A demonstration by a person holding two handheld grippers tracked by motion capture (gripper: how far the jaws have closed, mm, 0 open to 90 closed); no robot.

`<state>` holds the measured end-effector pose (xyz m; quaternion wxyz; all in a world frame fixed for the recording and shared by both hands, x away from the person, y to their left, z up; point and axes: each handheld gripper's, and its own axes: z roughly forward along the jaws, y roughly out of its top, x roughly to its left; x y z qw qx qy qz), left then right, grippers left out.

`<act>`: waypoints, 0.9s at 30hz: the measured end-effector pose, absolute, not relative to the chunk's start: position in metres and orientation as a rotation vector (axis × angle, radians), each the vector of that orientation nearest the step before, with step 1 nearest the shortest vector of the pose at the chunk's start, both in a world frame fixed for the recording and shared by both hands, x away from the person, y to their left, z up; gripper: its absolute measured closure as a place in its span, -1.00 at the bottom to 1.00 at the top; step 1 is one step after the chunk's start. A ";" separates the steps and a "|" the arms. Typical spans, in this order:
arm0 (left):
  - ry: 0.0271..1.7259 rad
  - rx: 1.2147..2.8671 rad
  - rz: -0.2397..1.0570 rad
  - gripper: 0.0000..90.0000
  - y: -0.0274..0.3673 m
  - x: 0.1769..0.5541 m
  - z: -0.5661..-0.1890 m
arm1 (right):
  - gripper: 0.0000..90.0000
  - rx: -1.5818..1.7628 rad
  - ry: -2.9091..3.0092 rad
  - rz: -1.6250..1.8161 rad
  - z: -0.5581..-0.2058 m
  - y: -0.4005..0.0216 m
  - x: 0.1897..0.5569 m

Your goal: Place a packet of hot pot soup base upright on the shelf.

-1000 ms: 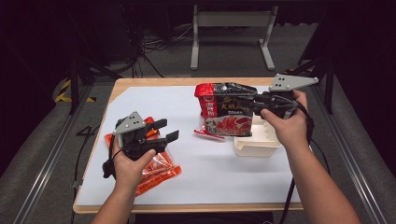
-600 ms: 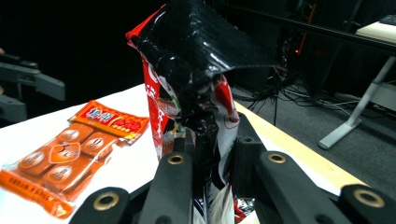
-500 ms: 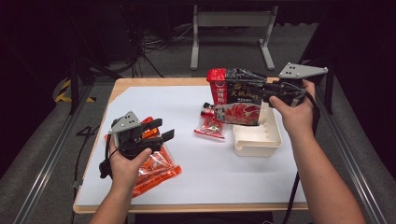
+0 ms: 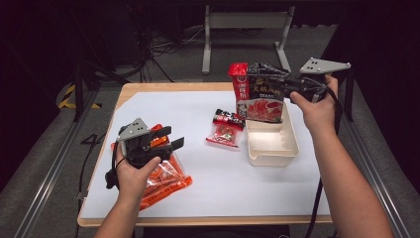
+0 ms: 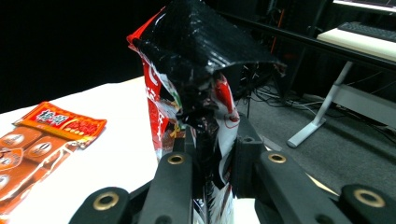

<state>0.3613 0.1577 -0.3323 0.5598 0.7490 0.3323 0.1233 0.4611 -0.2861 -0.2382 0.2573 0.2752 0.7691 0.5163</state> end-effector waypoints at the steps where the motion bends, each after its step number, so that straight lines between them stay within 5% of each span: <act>1: 0.783 1.766 0.291 -0.18 0.158 0.361 -0.332 | 0.78 0.747 2.086 1.401 -0.238 -0.286 0.461; 27: 0.795 1.773 0.275 -0.19 0.160 0.364 -0.337 | 0.78 0.851 2.015 1.389 -0.254 -0.321 0.505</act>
